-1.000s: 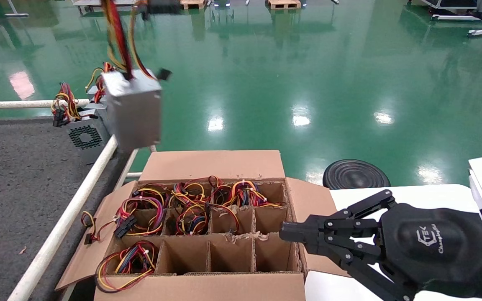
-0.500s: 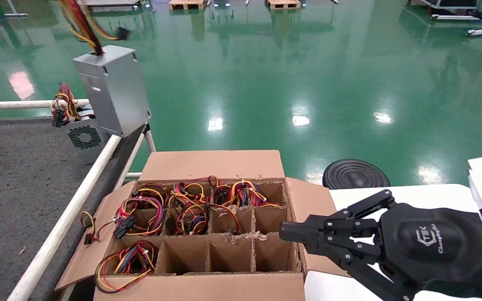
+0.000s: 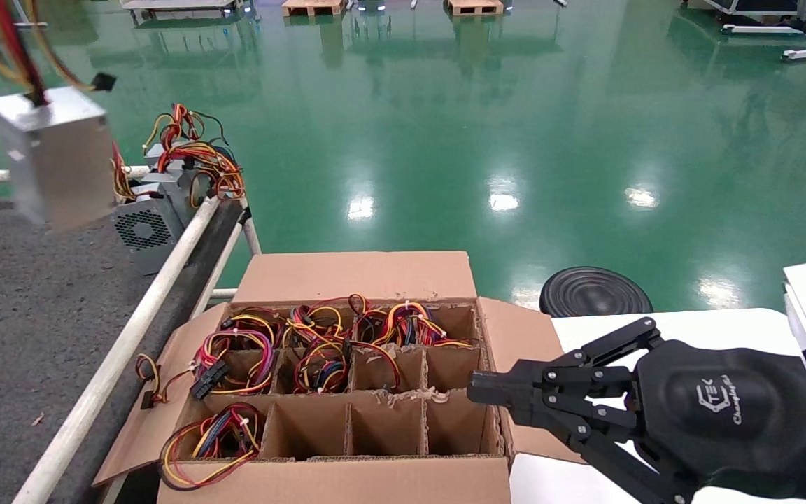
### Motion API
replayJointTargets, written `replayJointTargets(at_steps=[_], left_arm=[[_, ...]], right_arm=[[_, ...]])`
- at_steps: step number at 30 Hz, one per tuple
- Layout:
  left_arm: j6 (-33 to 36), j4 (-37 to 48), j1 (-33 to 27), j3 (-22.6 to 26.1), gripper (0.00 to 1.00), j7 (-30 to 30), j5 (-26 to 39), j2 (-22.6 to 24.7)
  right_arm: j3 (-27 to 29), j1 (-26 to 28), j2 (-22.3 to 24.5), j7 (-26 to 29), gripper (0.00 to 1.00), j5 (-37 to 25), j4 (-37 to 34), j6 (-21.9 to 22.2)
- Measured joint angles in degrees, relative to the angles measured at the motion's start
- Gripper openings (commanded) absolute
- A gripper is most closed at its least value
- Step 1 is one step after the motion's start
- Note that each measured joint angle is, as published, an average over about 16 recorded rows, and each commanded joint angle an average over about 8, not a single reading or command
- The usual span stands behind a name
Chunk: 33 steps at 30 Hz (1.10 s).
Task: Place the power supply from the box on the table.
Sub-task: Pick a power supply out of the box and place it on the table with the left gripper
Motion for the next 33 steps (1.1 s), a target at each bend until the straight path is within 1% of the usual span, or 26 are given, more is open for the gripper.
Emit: replayJointTargets(at_steps=[16, 33], left_arm=[[1.1, 5.5, -2.4, 2.4, 0.00, -0.2, 2.4, -3.6], [2.0, 10.3, -2.2, 4.4, 0.00, -0.2, 2.2, -5.3]], right_arm=[[0.0, 0.0, 0.0, 0.0, 0.00, 0.0, 0.0, 0.0], [0.0, 0.0, 0.0, 0.0, 0.00, 0.0, 0.0, 0.0]])
